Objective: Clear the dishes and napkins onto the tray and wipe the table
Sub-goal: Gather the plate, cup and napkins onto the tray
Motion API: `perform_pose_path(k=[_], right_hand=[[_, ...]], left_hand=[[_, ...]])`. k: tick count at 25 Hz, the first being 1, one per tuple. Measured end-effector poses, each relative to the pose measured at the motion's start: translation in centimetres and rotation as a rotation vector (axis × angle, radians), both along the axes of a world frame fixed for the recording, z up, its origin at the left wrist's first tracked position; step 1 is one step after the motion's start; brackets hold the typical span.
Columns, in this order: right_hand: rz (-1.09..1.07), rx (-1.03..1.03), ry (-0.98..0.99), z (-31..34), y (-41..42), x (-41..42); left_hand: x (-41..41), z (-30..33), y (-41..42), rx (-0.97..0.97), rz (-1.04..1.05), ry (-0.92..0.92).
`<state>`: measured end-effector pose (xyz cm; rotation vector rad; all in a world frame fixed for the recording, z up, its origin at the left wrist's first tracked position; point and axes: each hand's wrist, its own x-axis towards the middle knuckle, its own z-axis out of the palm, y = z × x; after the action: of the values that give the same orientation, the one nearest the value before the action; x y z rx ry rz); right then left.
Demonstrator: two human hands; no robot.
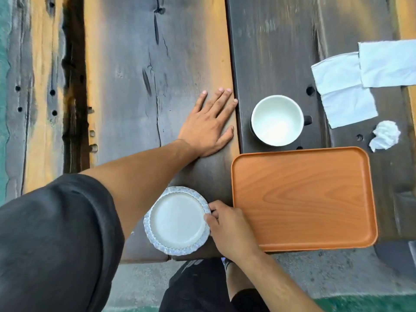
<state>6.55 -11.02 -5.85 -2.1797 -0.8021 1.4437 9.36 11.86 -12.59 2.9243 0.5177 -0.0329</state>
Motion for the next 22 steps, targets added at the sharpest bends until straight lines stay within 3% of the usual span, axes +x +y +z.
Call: perform_pose_path(k=[15,22], right_hand=[[-0.161,0.079,0.119,2.0,-4.0,2.9],[-0.455,0.017,0.13,4.7,-8.2,9.3]], left_hand=[[0.0,0.2,0.0,-0.014,0.023,-0.058],[0.1,-0.1,0.0,-0.026,0.019,-0.11]])
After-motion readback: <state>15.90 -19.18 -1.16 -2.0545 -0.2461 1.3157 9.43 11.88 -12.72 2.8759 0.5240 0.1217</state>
